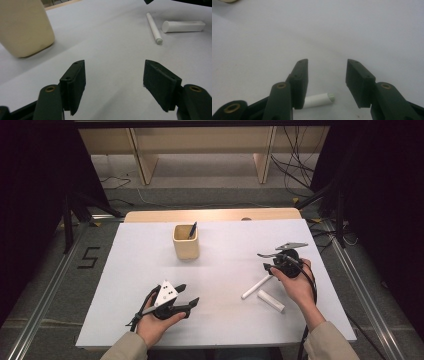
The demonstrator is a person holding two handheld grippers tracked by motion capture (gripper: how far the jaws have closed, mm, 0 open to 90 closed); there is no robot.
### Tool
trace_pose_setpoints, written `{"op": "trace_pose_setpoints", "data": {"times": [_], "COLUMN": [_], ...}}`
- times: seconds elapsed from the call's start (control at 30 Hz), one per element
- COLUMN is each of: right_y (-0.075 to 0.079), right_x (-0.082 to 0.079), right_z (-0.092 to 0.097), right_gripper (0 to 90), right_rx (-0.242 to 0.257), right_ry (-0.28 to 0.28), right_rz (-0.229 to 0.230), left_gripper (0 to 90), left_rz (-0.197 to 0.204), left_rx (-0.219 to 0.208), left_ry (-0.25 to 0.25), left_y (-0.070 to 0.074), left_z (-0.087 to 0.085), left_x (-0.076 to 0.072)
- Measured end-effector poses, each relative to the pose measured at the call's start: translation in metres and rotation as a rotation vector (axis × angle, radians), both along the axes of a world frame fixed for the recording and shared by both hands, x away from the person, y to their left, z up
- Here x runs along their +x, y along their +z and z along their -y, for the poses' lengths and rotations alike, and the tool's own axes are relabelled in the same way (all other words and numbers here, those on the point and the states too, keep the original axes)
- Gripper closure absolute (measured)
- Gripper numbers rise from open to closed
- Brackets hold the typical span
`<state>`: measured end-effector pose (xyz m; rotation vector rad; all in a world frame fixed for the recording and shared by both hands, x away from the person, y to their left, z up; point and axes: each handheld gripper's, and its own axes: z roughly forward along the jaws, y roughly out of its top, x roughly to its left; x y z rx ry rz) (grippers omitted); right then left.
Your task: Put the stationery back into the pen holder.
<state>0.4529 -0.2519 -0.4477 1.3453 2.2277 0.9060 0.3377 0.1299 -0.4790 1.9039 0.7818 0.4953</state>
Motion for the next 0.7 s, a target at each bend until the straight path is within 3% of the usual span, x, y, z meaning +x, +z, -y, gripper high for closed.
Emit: {"op": "trace_pose_setpoints", "data": {"times": [0.37,0.7], "right_y": [-0.001,-0.001], "right_x": [0.001,0.001], "right_z": [0.004,0.005], "right_gripper": [46.9,45.6], "right_rx": [0.007,0.015], "right_ry": [-0.041,-0.052], "right_rz": [0.009,0.014], "left_gripper": [35.0,36.1], "left_rz": [0.001,0.000], "left_rx": [-0.019,-0.011], "left_ry": [-0.056,-0.084], "left_y": [0.007,0.008], "left_z": [0.046,0.081], "left_x": [0.009,0.021]}}
